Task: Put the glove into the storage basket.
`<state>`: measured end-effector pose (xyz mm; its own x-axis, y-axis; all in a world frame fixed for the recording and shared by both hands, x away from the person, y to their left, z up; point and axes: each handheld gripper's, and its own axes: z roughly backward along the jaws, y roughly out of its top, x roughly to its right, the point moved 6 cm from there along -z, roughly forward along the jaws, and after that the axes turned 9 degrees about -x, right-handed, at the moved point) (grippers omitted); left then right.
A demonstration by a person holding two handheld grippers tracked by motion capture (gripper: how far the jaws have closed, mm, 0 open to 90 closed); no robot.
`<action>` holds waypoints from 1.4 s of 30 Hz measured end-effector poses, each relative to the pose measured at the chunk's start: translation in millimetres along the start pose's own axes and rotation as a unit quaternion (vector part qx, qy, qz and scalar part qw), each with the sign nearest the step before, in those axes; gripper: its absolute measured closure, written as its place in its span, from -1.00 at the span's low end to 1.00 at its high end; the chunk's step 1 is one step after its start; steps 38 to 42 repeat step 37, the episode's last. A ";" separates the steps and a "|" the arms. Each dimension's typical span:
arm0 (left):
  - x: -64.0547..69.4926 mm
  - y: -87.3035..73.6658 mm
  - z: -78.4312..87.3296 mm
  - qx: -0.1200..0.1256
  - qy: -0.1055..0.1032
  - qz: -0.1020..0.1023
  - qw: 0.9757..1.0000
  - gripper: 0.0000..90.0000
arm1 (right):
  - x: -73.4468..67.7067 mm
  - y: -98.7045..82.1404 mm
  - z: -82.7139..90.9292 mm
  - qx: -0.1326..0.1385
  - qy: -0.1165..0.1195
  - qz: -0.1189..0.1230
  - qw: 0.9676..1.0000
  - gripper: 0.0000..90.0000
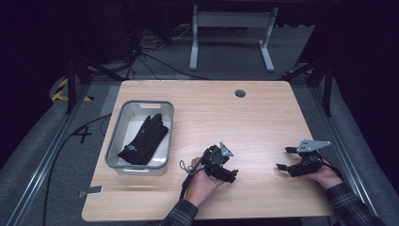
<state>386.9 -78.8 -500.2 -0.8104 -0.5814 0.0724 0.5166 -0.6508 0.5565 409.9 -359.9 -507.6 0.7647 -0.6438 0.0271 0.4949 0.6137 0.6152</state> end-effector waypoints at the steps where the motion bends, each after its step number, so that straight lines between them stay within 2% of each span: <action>1: 1.9 -1.3 -3.3 -0.005 0.001 -0.002 1.000 -0.65 | 0.0 0.0 0.0 0.000 0.000 0.000 1.000 -0.65; 6: 5.9 -2.4 -10.3 -0.010 0.003 -0.012 1.000 -0.67 | -0.1 0.0 0.0 0.000 0.000 0.000 1.000 -0.65; 9: 7.5 -2.8 -13.0 -0.008 0.017 -0.023 1.000 -0.68 | -0.2 0.0 0.1 0.000 0.000 0.001 1.000 -0.65; 17: 8.8 -4.9 -17.4 0.014 0.014 -0.031 0.999 -0.85 | -0.5 -0.2 0.2 0.000 0.000 0.000 1.000 -0.65; 33: 10.5 -5.0 -19.0 0.005 0.007 -0.043 0.999 -0.99 | -0.6 -0.3 0.3 -0.001 0.000 0.000 1.000 -0.65; 42: 10.5 -5.0 -19.0 0.005 0.007 -0.043 0.999 -0.99 | -0.6 -0.4 0.3 -0.001 0.000 0.000 1.000 -0.65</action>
